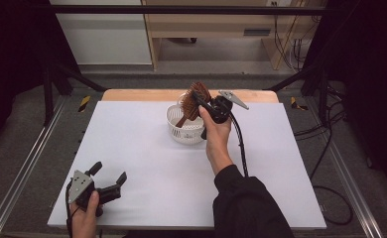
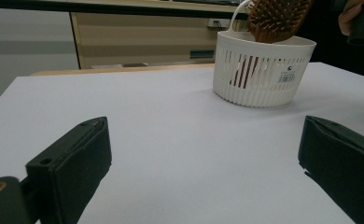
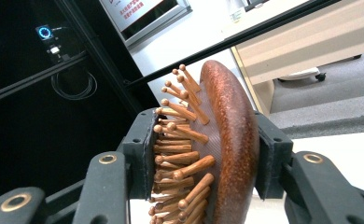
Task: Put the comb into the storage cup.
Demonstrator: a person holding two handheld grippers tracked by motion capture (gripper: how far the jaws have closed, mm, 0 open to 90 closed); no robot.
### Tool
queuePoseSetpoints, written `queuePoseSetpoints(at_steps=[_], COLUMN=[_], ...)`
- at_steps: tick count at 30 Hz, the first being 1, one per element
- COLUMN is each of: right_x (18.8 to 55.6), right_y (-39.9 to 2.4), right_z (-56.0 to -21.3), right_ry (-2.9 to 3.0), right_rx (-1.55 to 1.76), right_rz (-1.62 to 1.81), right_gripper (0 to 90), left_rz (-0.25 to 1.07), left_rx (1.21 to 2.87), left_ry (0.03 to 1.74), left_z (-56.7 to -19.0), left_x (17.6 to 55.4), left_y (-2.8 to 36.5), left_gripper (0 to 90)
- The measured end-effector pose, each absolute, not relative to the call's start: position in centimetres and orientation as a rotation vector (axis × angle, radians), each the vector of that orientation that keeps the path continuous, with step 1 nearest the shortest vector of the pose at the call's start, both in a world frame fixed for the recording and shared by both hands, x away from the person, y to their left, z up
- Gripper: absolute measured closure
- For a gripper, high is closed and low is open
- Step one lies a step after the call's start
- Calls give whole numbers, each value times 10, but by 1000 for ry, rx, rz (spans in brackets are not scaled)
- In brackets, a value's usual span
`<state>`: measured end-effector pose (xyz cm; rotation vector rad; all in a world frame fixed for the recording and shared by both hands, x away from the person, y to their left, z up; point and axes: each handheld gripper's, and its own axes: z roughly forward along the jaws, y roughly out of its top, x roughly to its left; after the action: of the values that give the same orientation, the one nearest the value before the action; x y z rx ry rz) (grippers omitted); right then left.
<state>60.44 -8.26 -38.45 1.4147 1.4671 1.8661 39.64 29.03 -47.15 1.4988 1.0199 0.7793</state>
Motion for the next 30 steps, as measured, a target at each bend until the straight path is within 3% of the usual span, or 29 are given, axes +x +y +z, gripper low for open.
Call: queuePoseSetpoints(at_steps=[30], right_x=[605], right_y=[-81], right_z=[-386], right_ry=[1484], right_rx=[1409], right_rz=[1870], right_gripper=[500], left_rz=[783], left_rx=[1498], left_ry=[1021], left_z=[-472], left_x=[396], left_y=[290], left_gripper=[27])
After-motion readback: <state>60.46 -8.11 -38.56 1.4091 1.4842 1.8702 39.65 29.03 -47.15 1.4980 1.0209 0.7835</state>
